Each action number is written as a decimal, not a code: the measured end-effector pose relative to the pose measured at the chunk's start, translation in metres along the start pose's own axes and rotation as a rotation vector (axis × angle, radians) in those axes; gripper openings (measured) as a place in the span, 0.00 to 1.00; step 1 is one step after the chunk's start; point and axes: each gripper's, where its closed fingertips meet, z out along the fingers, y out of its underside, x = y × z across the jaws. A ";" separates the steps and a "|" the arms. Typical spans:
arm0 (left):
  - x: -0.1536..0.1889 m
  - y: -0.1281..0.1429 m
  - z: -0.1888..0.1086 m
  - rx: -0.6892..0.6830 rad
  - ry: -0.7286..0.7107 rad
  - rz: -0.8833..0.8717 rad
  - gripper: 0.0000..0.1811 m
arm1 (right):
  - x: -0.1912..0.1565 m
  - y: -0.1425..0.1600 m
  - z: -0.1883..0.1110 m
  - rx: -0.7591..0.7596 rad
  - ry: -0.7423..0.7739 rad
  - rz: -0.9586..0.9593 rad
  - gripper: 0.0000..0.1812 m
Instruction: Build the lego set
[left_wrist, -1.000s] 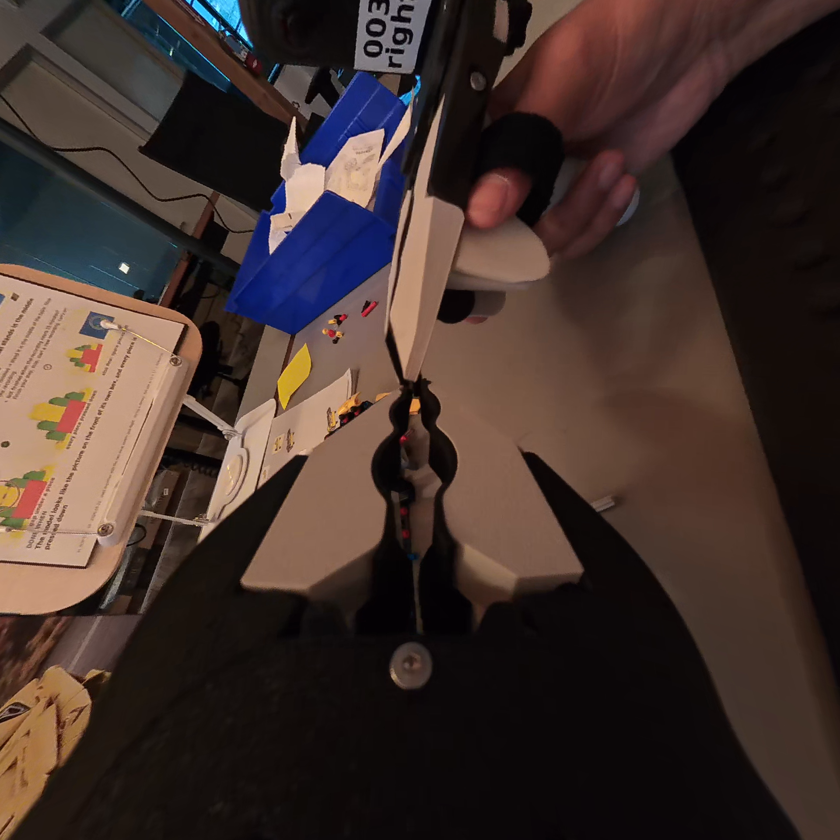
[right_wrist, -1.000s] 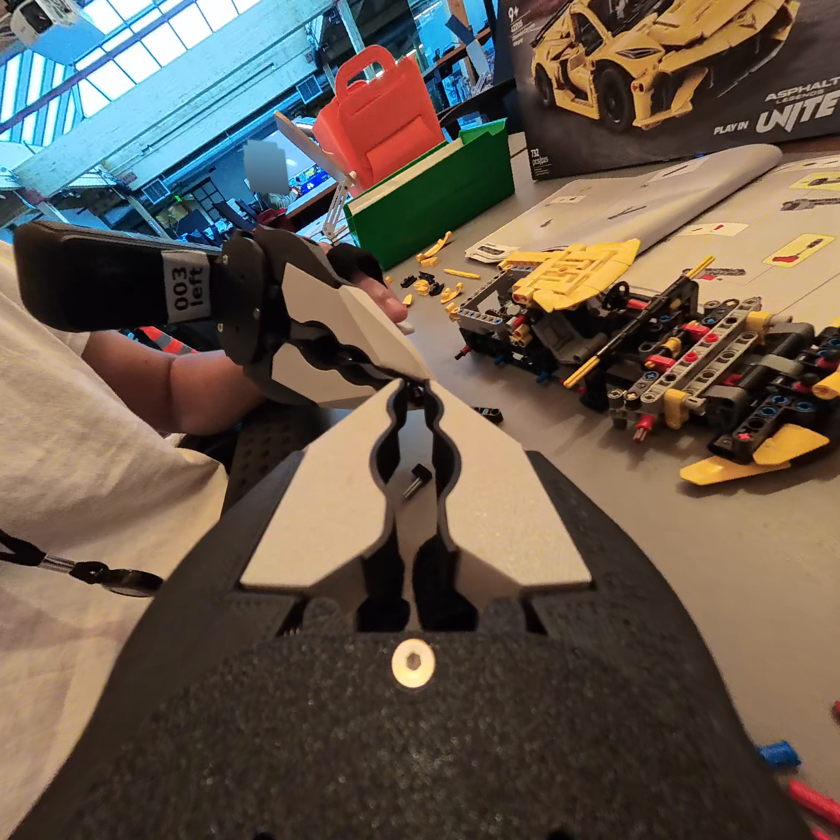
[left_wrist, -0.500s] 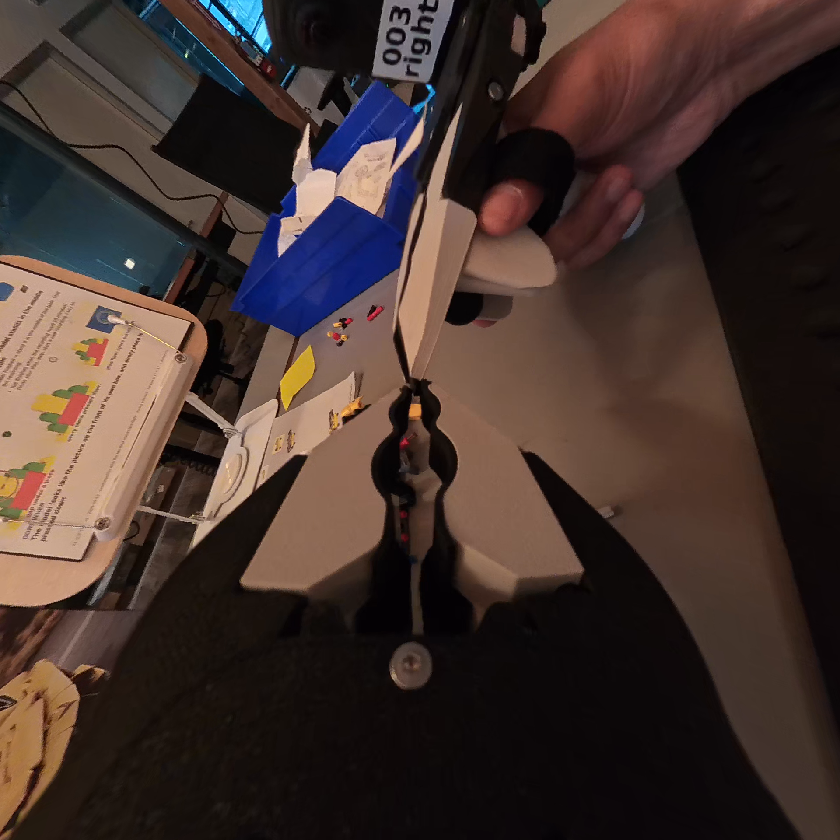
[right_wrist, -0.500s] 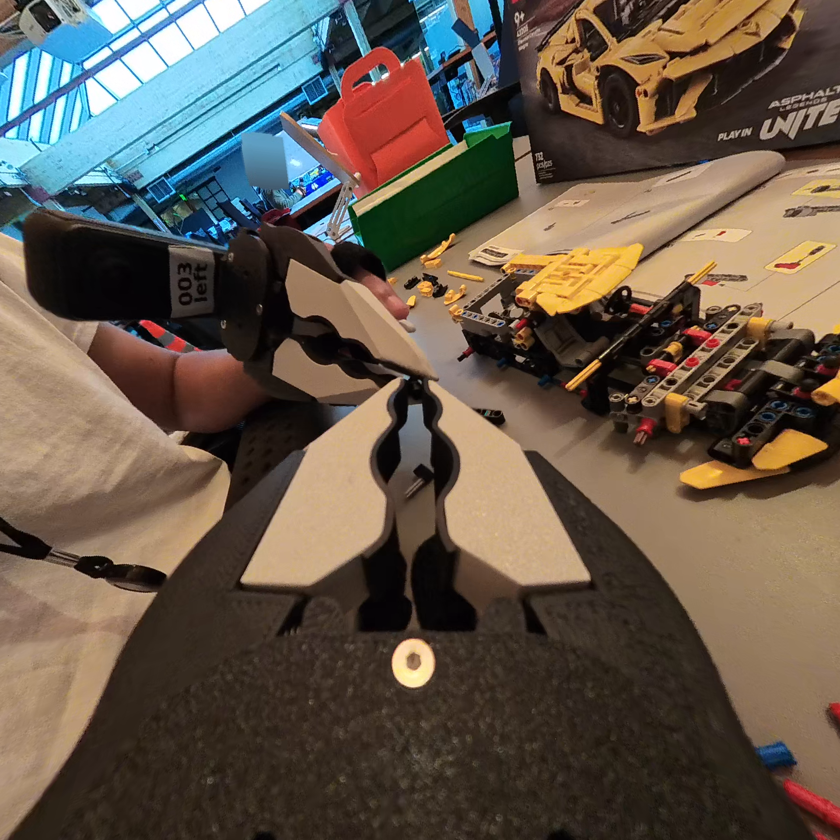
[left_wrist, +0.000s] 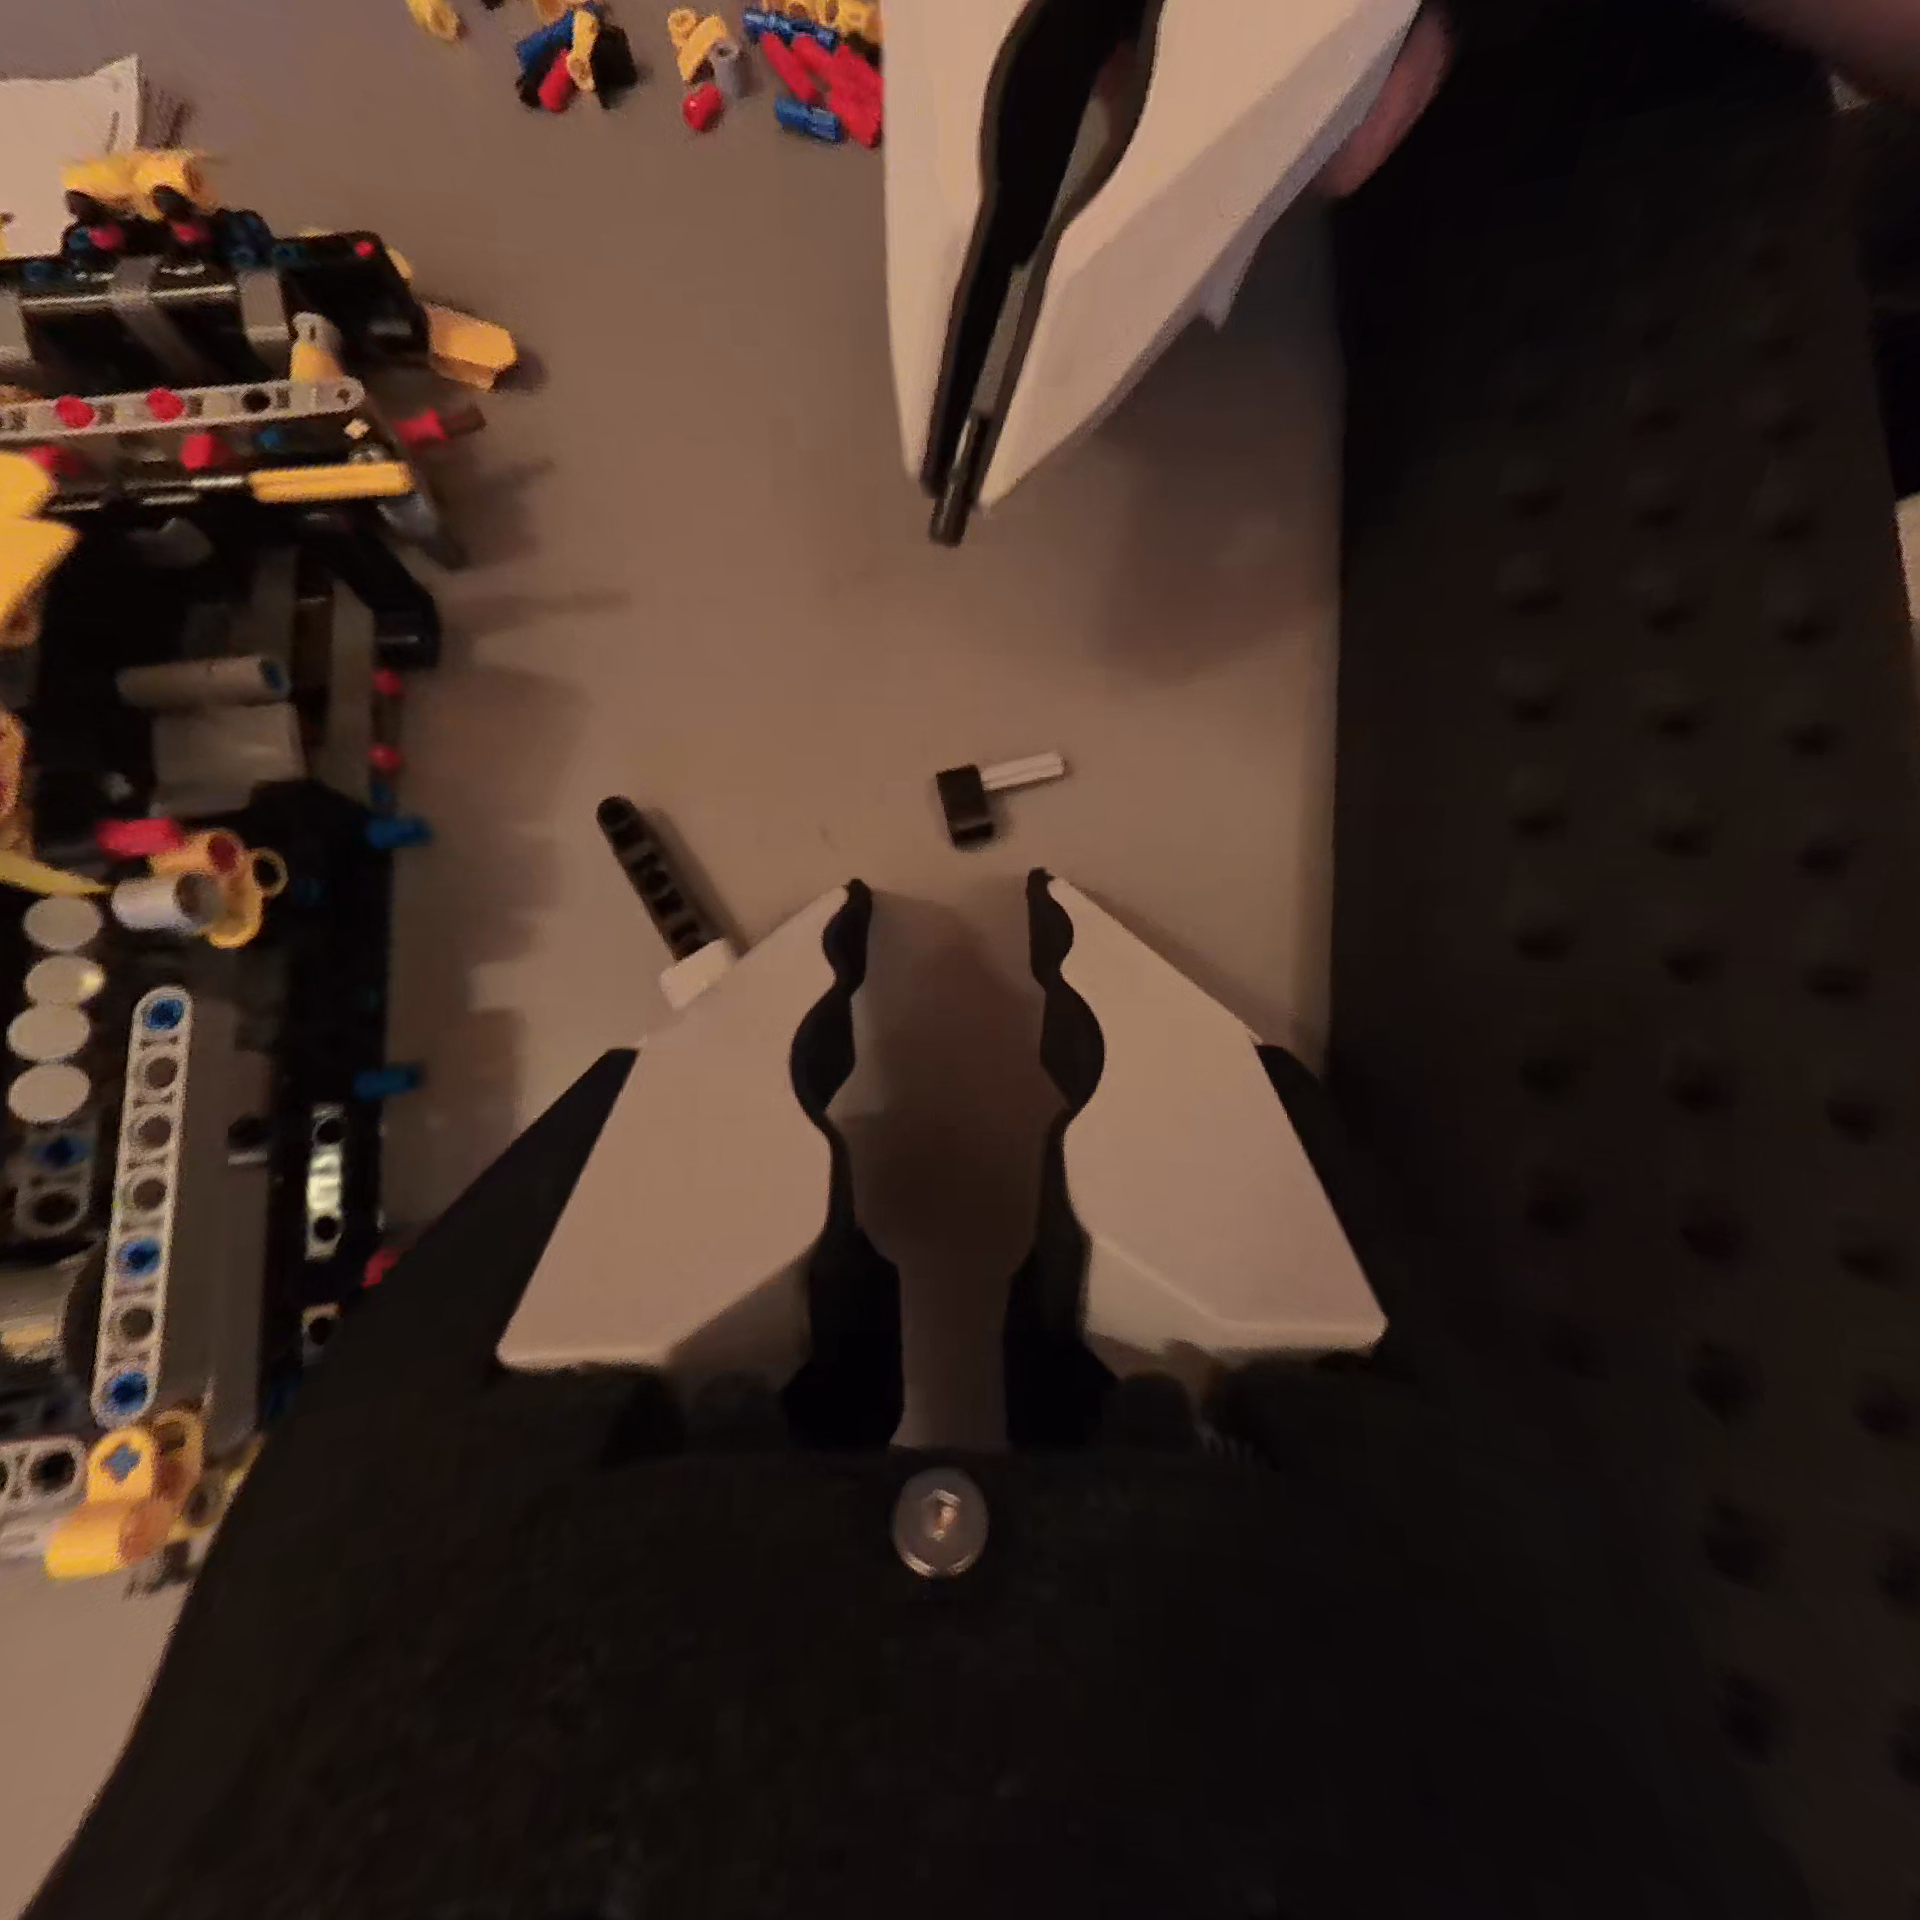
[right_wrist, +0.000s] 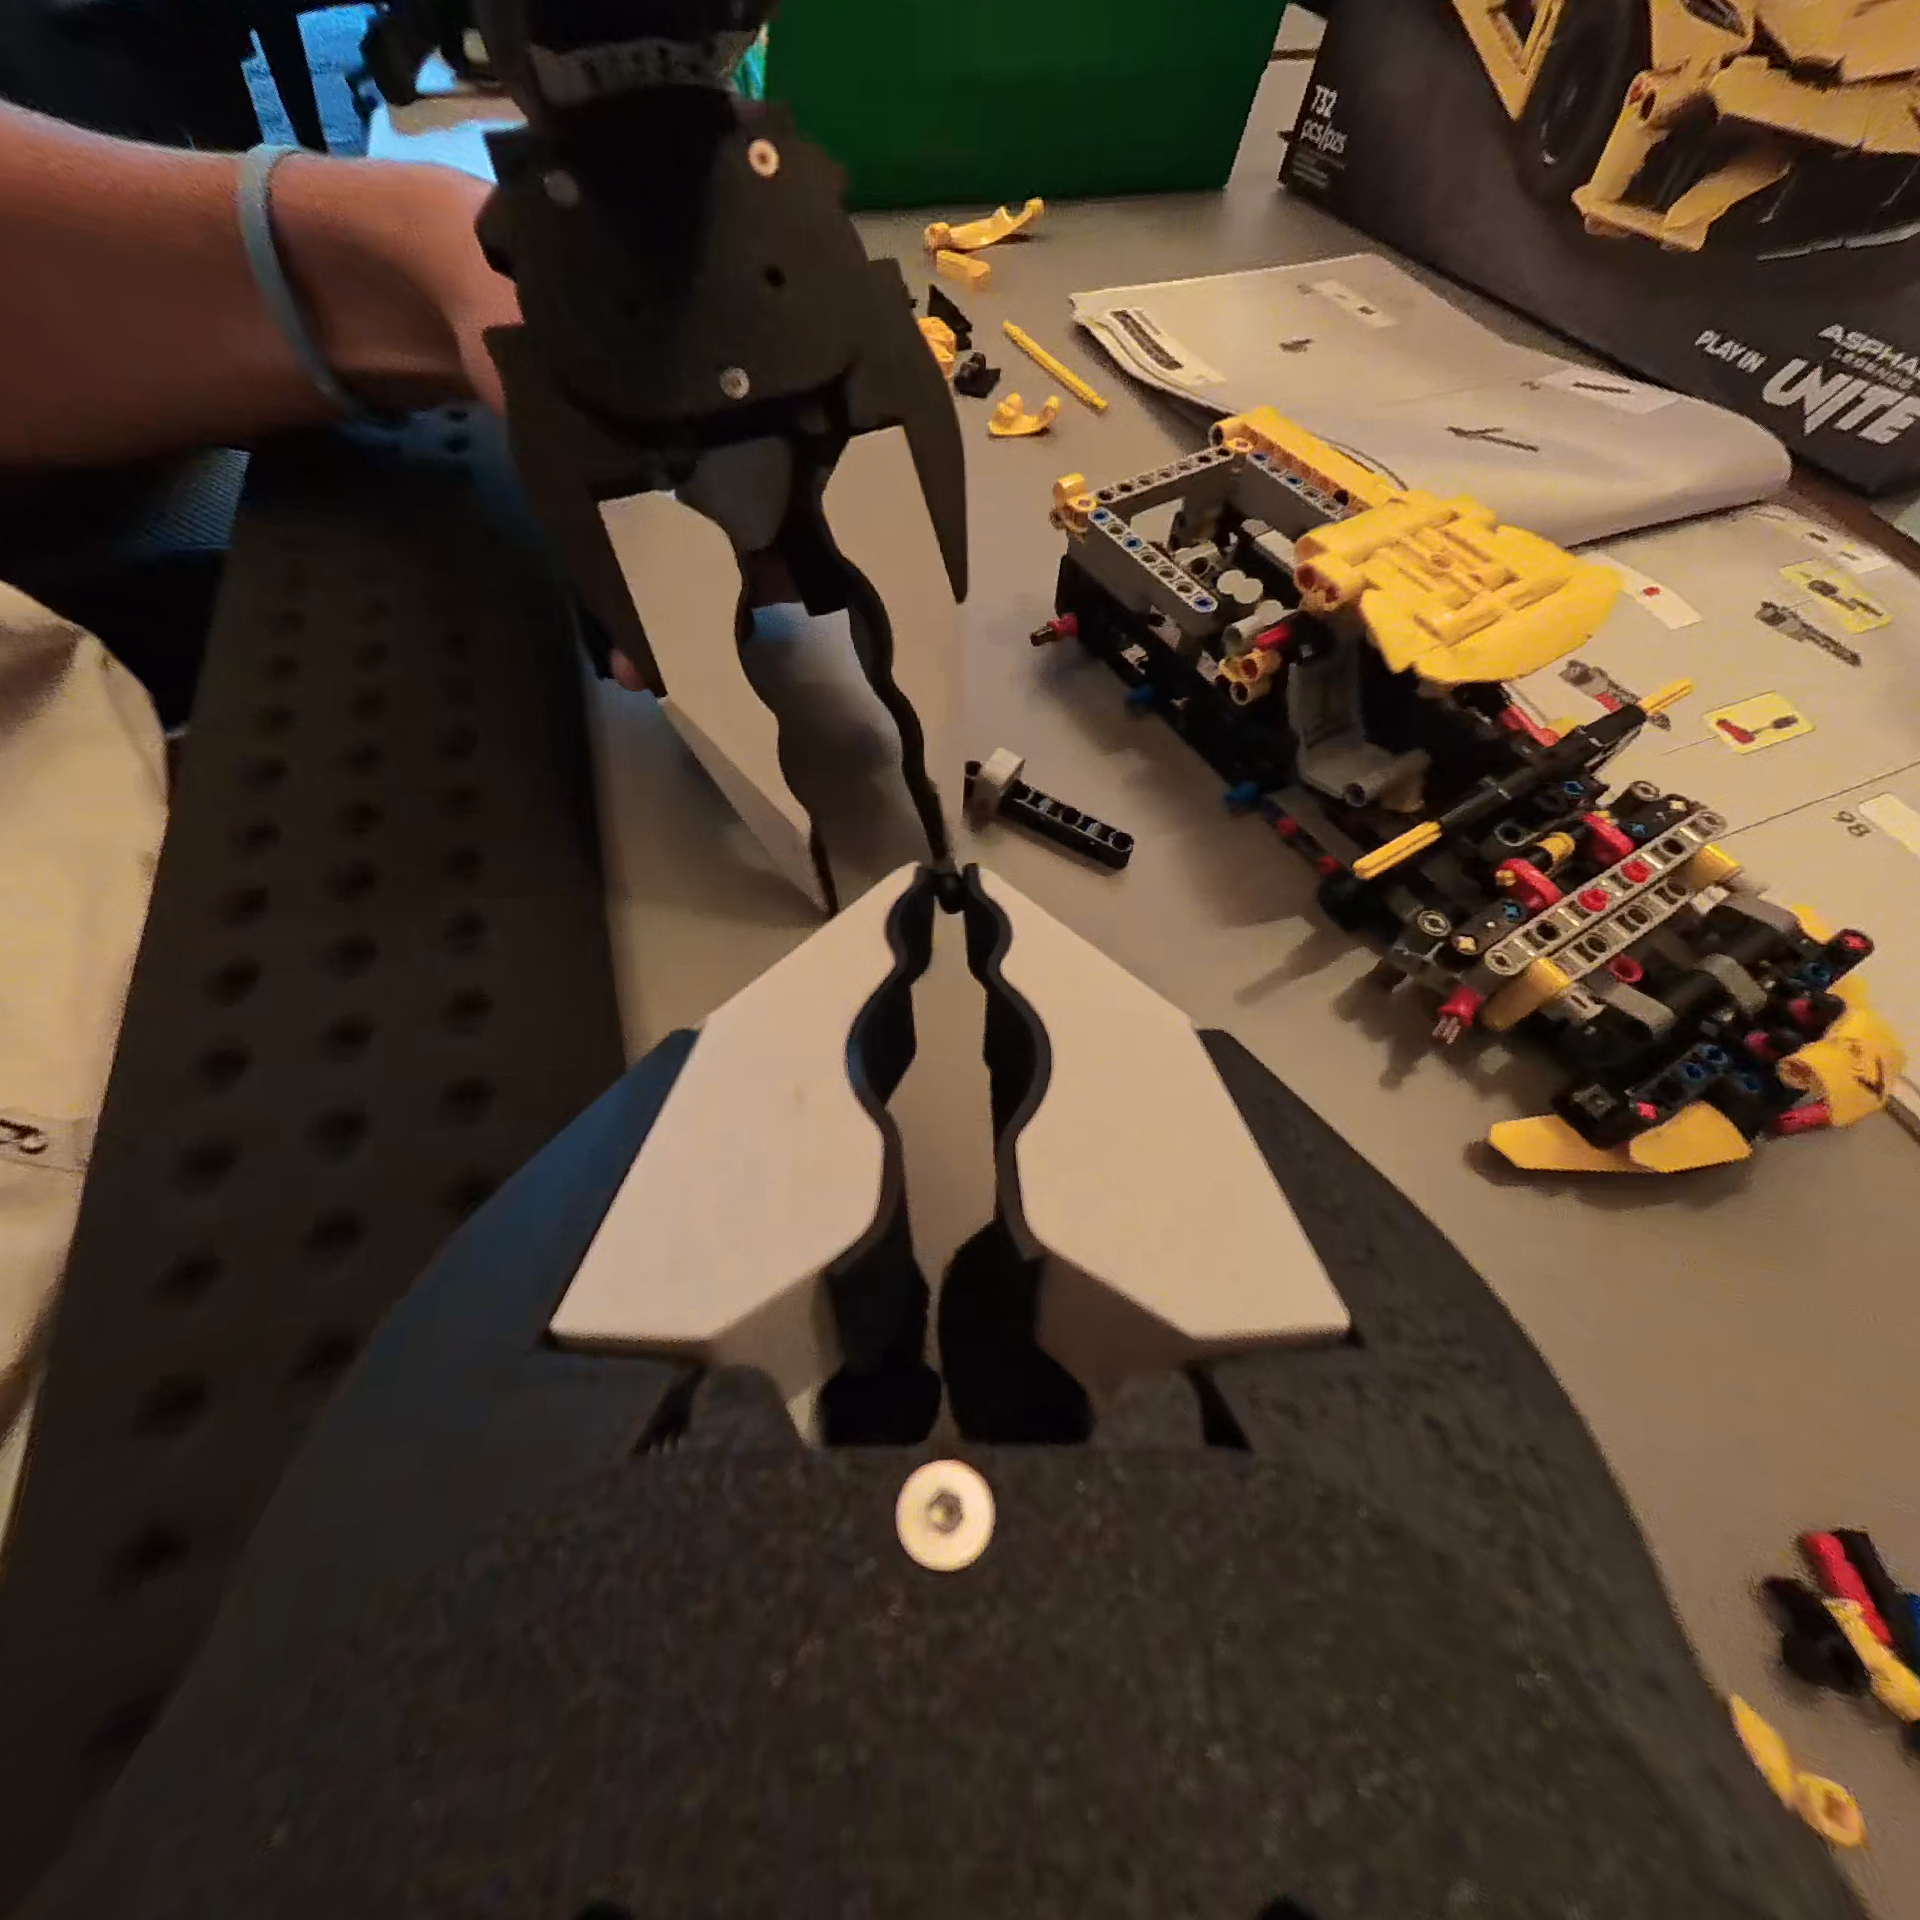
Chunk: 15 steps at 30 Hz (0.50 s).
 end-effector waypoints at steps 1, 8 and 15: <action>0.001 -0.002 0.002 -0.006 0.009 -0.002 0.17 | 0.002 0.003 0.001 0.000 0.003 0.015 0.02; 0.006 -0.008 0.007 -0.033 0.120 -0.073 0.13 | 0.011 -0.001 -0.009 0.057 0.011 0.064 0.02; 0.034 -0.011 0.008 -0.031 0.184 -0.047 0.13 | 0.015 -0.003 -0.012 0.084 0.018 0.087 0.03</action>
